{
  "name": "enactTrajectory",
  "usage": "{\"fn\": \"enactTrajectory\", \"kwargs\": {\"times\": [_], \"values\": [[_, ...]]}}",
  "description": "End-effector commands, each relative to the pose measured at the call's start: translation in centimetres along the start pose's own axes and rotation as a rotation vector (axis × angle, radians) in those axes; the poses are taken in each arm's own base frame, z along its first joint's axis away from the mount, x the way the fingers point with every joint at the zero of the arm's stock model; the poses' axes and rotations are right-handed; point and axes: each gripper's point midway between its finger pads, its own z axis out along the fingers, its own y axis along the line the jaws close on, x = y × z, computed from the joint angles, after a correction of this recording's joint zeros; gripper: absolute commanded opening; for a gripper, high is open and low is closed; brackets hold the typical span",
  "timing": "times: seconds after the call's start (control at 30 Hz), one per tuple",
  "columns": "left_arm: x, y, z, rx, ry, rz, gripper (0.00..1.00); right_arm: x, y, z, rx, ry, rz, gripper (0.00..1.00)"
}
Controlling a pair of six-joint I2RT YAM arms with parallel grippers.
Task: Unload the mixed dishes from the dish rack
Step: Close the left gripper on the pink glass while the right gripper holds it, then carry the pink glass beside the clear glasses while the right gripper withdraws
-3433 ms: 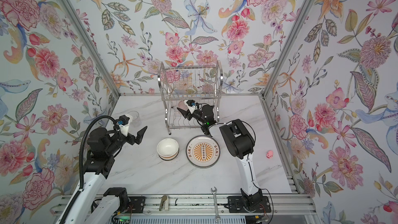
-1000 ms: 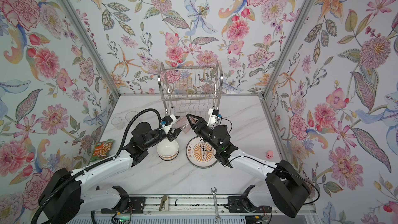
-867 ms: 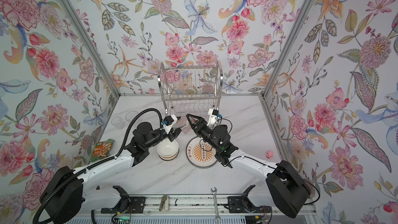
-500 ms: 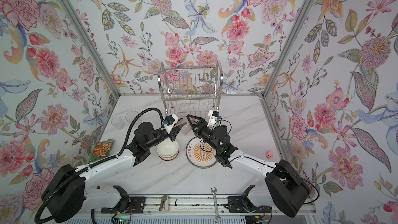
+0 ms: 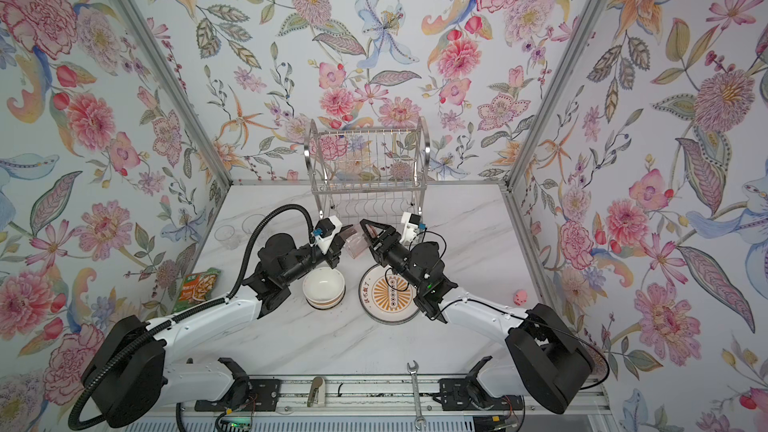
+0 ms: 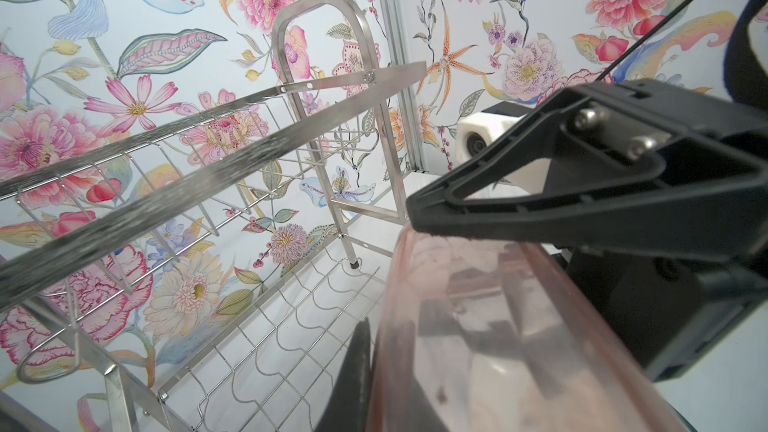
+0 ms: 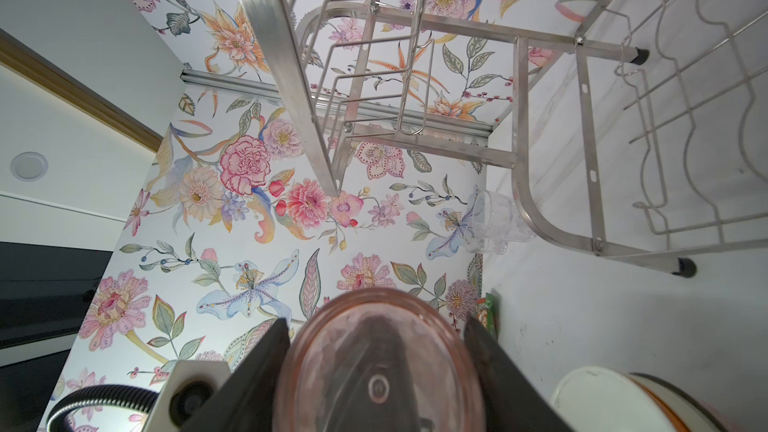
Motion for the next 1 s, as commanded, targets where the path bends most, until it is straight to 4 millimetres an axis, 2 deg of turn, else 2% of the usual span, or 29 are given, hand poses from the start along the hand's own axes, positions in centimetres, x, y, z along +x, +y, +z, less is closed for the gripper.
{"fn": "enactTrajectory", "kwargs": {"times": [0.0,0.1,0.23,0.5,0.7,0.97], "values": [[-2.1,-1.1,-0.2,0.052,-0.053,0.011,0.0,0.4,0.1,-0.1,-0.03,0.041,-0.035,0.65],[-2.4,-1.0,-0.6,0.042,-0.054,0.012,0.0,-0.1,0.6,-0.4,-0.032,0.038,-0.095,0.81],[-2.8,-0.6,-1.3,0.015,-0.057,0.01,0.0,-0.7,0.9,-0.9,0.003,0.048,-0.196,0.99],[-3.8,1.1,-3.9,-0.095,-0.031,-0.008,0.0,-1.3,0.9,-2.3,0.194,0.097,-0.563,0.99],[-4.7,4.8,-7.2,-0.311,0.073,-0.038,0.0,-2.1,2.2,-3.7,0.203,0.04,-0.809,0.99],[-6.3,9.7,-12.4,-0.574,0.206,-0.06,0.0,0.6,3.0,-4.9,0.184,0.105,-1.276,0.99]]}}
